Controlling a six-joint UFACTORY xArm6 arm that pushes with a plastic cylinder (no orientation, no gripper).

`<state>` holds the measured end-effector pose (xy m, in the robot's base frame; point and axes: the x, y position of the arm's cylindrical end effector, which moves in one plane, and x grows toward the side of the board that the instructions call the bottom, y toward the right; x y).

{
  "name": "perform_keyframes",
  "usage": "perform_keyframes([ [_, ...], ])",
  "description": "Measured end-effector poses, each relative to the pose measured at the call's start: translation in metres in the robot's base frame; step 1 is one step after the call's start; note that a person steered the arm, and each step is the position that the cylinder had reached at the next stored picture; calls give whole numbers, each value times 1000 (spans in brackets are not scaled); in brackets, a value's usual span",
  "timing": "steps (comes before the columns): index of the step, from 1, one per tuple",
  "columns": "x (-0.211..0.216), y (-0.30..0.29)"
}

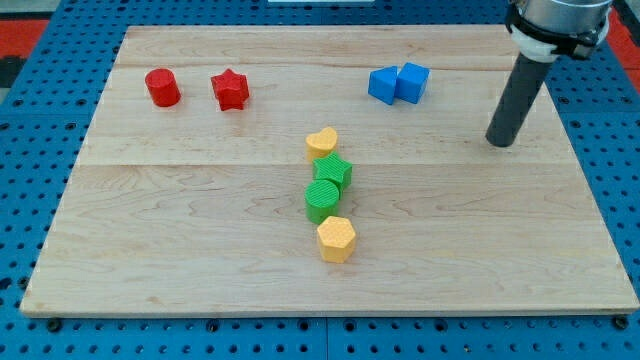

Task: Arrange the blue blocks horizontally

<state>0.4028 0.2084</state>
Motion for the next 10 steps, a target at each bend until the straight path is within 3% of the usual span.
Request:
perform_keyframes([
  [1, -13, -2],
  [3, -80, -17],
  [7, -119, -31],
  [8, -120, -55],
  [9, -97, -143],
  [10, -95, -170],
])
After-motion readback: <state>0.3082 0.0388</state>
